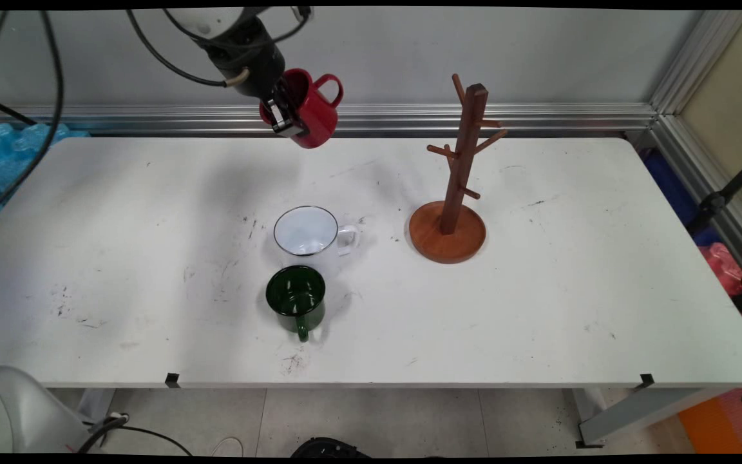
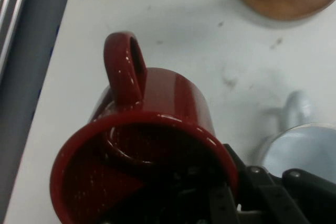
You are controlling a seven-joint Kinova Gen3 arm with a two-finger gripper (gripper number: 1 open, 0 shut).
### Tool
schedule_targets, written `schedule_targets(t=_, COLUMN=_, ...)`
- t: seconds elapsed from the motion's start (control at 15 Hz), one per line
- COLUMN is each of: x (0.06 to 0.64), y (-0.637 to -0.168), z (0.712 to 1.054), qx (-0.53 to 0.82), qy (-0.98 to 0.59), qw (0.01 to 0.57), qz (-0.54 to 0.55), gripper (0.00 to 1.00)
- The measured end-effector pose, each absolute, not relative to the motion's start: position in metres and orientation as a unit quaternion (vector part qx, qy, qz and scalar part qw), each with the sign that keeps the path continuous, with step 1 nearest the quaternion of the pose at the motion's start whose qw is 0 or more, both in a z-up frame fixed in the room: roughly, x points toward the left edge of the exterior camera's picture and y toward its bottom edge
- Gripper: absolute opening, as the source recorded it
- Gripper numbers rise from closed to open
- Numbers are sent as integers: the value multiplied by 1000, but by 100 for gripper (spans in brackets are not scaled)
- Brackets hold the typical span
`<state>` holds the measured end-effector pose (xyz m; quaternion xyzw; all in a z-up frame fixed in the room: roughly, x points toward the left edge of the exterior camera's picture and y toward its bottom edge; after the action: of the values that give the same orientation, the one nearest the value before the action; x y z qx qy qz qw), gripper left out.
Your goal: Place the picked object on the table
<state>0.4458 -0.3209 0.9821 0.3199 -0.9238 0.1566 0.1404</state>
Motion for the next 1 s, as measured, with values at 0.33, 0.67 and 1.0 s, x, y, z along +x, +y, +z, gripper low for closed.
schedule_targets(t=0.33, x=453, y=-346, z=950, qx=301, qy=-937, qw=100, qz=144, gripper=0)
schedule_targets(t=0.67, x=457, y=-364, z=918, qx=289, qy=-947, qw=68, qz=127, gripper=0)
schedule_targets(t=1.0, x=461, y=-384, z=883, qx=282, qy=-953, qw=35, qz=102, gripper=0)
